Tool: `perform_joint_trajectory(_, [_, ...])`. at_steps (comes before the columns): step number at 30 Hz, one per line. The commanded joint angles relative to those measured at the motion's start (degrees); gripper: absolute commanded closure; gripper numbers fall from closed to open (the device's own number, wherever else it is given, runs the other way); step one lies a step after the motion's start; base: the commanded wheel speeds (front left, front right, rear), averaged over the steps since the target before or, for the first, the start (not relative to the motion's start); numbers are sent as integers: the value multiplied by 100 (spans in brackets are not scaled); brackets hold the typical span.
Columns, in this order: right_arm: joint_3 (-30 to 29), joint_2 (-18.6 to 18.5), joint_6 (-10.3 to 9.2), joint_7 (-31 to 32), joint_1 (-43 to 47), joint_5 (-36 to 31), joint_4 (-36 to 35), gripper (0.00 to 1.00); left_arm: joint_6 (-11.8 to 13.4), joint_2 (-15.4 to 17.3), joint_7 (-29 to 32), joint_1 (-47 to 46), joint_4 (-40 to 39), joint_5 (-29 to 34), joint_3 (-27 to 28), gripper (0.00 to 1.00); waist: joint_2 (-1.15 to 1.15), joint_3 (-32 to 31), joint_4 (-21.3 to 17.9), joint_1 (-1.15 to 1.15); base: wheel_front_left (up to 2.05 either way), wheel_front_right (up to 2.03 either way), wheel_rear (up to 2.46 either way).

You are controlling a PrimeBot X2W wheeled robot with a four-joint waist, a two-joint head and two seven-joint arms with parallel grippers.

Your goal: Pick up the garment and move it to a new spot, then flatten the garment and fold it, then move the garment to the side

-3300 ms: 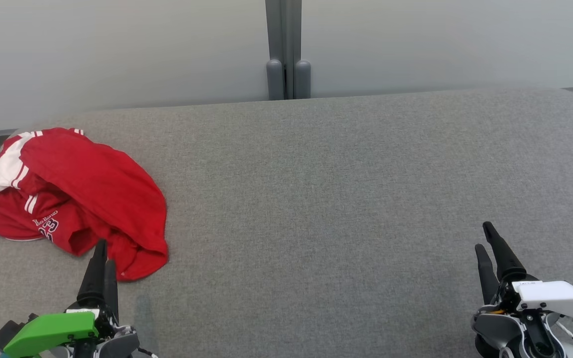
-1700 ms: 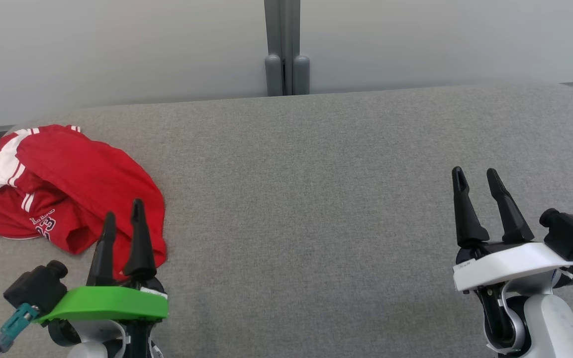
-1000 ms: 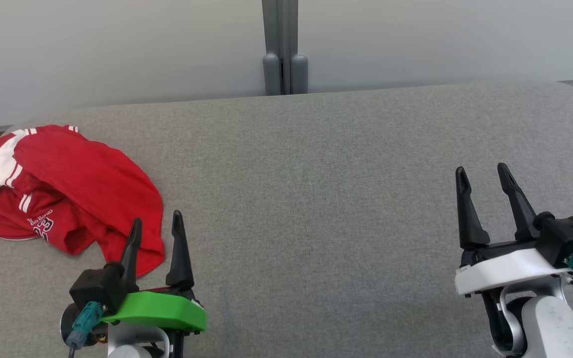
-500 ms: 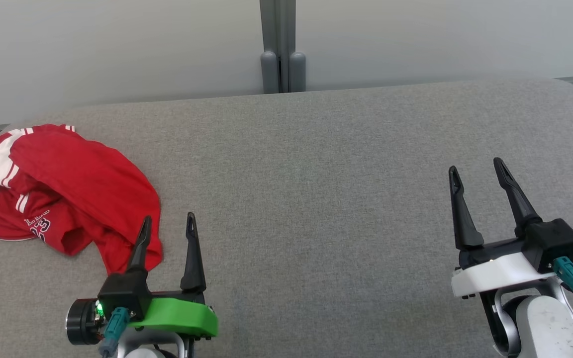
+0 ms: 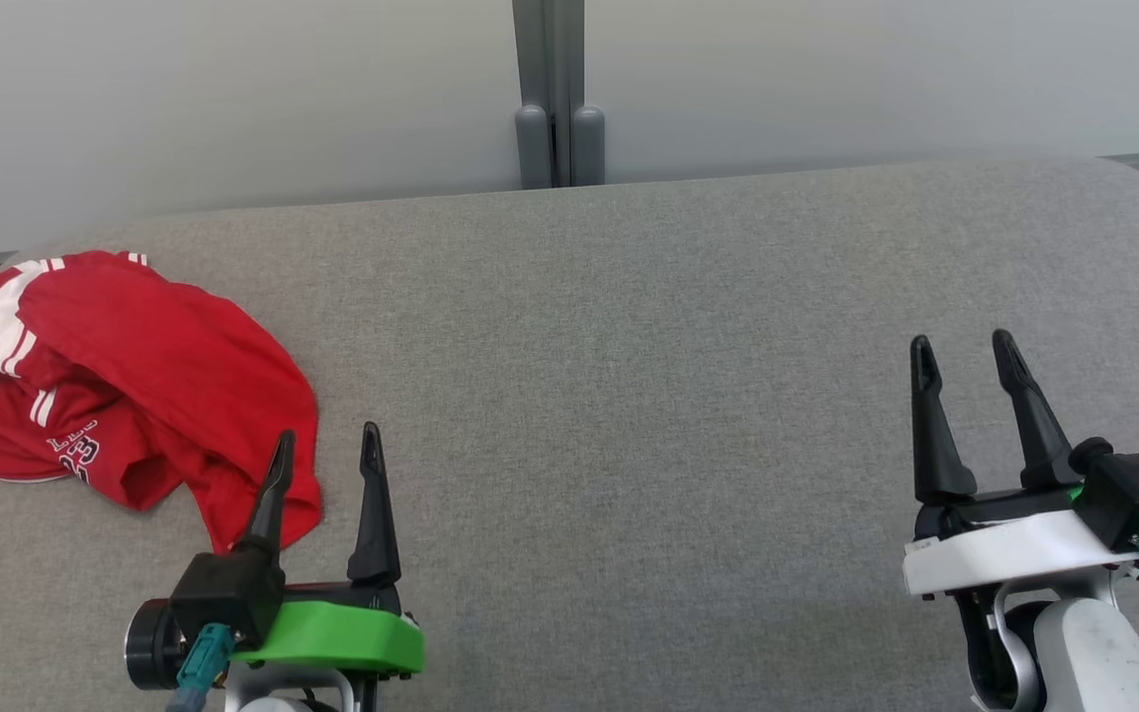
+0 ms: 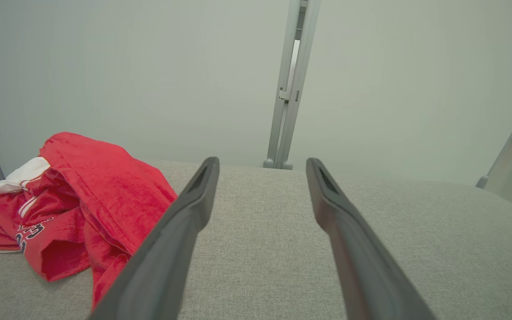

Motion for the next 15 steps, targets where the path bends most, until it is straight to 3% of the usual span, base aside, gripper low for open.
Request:
perform_joint_trajectory(1, [21, -20, 0, -56, 30, 44, 36, 0, -57, -3, -51, 75, -7, 50, 51, 0, 0, -1, 2, 0, 0, 0, 0])
perform_joint_trajectory(6, [59, -21, 0, -111, 30, -56, 131, 0, -175, -22, -107, 101, 20, 176, 48, 0, 0, 2, 16, 0, 0, 0, 0])
perform_joint_trajectory(15, [138, -23, 0, -200, 38, -495, 245, 0, -75, -21, -187, 118, 88, 470, -108, 0, 0, -10, 41, 0, 0, 0, 0])
